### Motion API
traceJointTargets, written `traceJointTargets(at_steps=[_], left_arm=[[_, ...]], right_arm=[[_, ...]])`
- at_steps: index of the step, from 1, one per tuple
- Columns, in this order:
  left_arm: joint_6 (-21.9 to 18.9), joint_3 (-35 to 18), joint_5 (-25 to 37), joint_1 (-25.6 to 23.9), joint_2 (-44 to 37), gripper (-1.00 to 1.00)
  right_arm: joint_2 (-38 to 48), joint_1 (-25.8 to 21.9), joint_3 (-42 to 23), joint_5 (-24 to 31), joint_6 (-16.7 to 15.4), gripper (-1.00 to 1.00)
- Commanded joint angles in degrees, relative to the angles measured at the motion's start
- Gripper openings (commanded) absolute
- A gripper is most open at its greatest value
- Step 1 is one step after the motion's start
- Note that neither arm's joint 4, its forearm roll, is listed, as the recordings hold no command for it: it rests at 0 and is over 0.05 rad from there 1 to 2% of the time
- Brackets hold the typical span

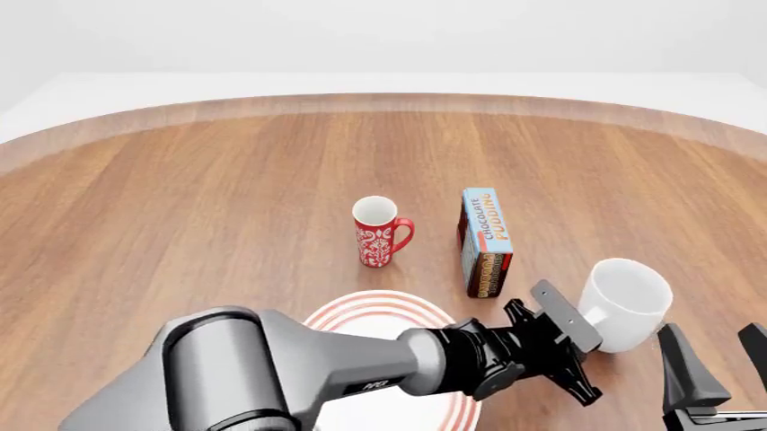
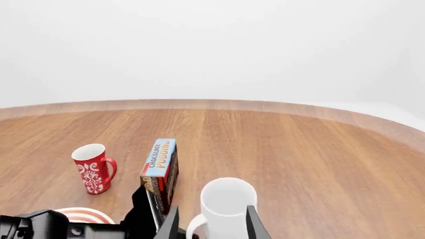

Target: Pick up the white mug and put it on the plate, and put the chocolate pudding to the right of the plate.

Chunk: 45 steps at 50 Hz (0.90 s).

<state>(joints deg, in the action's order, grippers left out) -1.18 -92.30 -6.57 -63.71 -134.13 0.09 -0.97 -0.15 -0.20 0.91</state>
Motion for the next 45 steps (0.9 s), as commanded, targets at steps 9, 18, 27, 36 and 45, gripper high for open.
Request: traceJointTargets(at_steps=[9, 18, 27, 36, 45], left_arm=[[-1.8, 3.6, -1.9, 1.3, 5.6, -1.0], [-1.6, 6.1, -3.3, 1.8, 8.3, -1.0], [-1.6, 8.4, -4.3, 2.4, 10.8, -1.0], [-1.5, 10.9, -5.2, 3.2, 13.4, -1.0], [-1.8, 14.1, -6.4, 3.1, 16.5, -1.0]], right_arm=[[-0.1, -0.1, 0.0, 0.0, 0.1, 1.0], [-0.1, -0.1, 0.0, 0.0, 0.0, 1.0], [0.0, 0.0, 0.1, -0.1, 0.0, 1.0], [2.3, 0.0, 0.1, -2.4, -0.2, 1.0], [2.1, 0.0, 0.1, -2.3, -0.2, 1.0]])
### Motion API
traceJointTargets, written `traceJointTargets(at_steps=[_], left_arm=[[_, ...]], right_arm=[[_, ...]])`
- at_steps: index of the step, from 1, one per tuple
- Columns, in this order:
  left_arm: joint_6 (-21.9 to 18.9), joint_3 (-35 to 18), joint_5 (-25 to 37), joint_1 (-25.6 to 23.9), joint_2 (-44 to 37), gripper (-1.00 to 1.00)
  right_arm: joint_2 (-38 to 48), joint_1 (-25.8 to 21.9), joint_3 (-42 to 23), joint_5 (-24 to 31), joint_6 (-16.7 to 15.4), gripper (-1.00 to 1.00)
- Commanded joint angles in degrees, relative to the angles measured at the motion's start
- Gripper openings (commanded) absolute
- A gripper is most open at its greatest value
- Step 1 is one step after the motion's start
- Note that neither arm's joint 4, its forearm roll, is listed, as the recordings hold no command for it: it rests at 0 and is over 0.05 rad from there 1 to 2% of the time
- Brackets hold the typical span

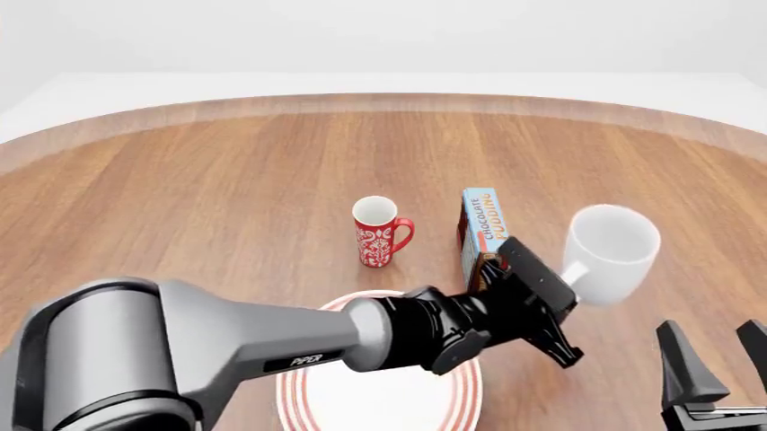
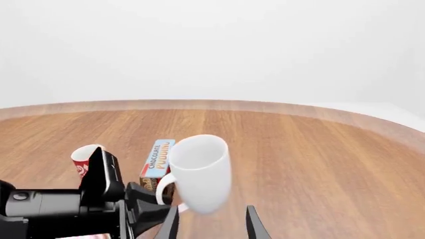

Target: Pick up the white mug and put it on the plate, and put the chocolate pudding to the right of the plate.

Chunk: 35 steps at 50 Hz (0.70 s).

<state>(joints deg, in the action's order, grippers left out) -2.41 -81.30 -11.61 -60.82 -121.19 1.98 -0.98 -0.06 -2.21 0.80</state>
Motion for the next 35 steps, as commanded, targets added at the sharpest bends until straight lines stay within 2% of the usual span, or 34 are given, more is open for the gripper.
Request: traceJointTargets(at_steps=[1, 5, 19, 35], left_arm=[[-0.6, 3.1, -1.3, 0.3, 3.6, -1.0], [-0.7, 6.0, -2.5, -0.2, 6.1, -1.0], [-0.8, 12.5, -5.3, 0.2, 11.8, -1.0], [-1.7, 22.5, -8.0, 0.1, 21.7, -1.0]], right_arm=[[-0.2, 0.1, 0.0, 0.1, 0.0, 1.0], [-1.6, 0.1, 0.0, 1.6, 0.0, 1.0], [-1.6, 0.1, 0.0, 1.6, 0.0, 1.0], [-1.6, 0.1, 0.0, 1.6, 0.0, 1.0]])
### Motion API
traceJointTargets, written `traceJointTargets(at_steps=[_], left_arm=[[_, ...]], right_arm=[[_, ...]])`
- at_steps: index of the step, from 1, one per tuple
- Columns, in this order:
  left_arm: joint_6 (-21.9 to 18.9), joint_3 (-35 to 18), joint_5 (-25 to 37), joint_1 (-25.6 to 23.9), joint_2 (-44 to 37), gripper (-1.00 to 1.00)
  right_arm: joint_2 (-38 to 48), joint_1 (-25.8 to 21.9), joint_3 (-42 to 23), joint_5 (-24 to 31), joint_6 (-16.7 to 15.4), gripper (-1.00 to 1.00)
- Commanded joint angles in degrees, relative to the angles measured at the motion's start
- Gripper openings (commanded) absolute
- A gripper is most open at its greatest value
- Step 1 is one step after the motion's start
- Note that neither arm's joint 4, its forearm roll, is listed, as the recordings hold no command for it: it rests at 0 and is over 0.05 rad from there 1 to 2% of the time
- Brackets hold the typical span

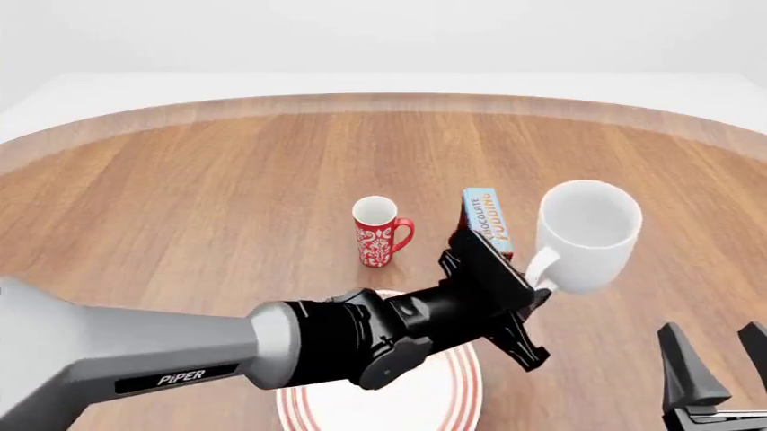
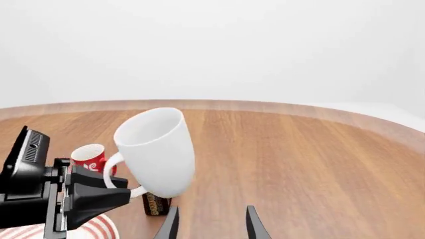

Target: Pick up the white mug and put it on the plate, and put the chocolate pudding to the right of the plate.

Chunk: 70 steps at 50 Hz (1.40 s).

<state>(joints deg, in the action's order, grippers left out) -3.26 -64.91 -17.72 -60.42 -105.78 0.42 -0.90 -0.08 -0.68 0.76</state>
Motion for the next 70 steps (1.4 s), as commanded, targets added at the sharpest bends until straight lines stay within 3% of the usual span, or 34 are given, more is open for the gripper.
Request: traceJointTargets(at_steps=[1, 34, 70], left_arm=[[-0.9, 6.1, -1.9, -0.3, 6.3, -1.0], [-2.7, 15.4, -1.0, -2.3, 19.0, -1.0], [-2.4, 25.9, -1.6, 1.6, 29.3, -1.0]], right_arm=[[-0.1, 0.0, 0.0, 0.1, 0.0, 1.0], [-0.3, 0.0, -0.2, 0.3, -0.2, 1.0], [-0.3, -0.2, -0.2, 0.3, -0.2, 1.0]])
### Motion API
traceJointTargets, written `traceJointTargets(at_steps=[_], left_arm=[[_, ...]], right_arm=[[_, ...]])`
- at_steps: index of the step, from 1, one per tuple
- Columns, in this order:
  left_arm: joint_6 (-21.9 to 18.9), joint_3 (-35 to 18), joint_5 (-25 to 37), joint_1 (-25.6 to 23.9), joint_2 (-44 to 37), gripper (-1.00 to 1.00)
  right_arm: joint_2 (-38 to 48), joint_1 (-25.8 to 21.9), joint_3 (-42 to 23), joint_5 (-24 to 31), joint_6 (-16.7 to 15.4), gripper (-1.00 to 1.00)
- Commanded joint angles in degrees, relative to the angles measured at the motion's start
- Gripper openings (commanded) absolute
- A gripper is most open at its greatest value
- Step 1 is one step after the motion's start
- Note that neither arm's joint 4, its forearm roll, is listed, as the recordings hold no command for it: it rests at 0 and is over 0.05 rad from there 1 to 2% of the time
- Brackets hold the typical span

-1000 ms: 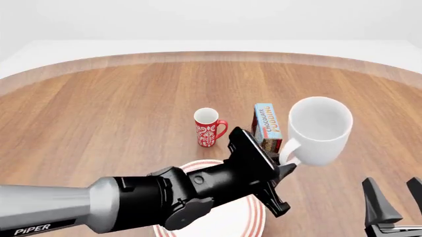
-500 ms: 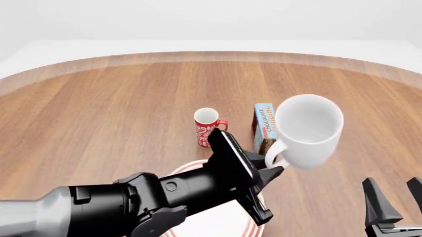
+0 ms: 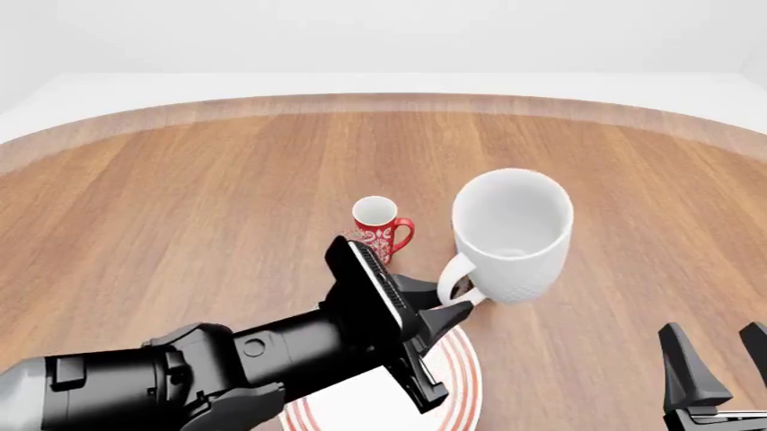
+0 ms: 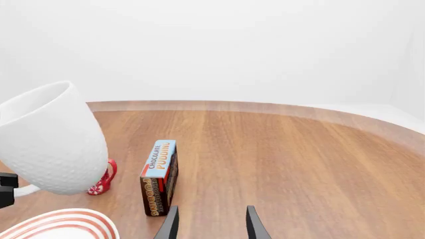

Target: Pick up the white mug and put it on the plate, and put the chocolate pudding to the right of the plate.

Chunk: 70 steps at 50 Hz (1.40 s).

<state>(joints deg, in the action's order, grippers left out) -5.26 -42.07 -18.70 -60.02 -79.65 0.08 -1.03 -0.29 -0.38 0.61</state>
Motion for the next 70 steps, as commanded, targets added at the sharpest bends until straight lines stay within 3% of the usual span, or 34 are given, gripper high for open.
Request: traceJointTargets(at_steps=[1, 25, 70], left_arm=[[-0.4, 3.0, -0.7, 1.2, 3.2, -1.0], [0.8, 10.1, -1.7, 4.1, 7.5, -1.0], [4.4, 20.1, -6.2, 7.0, 7.5, -1.0]], right_arm=[[0.0, -0.1, 0.0, 0.0, 0.0, 1.0], [0.0, -0.1, 0.0, -0.1, 0.0, 1.0], [0.0, -0.1, 0.0, 0.0, 0.0, 1.0]])
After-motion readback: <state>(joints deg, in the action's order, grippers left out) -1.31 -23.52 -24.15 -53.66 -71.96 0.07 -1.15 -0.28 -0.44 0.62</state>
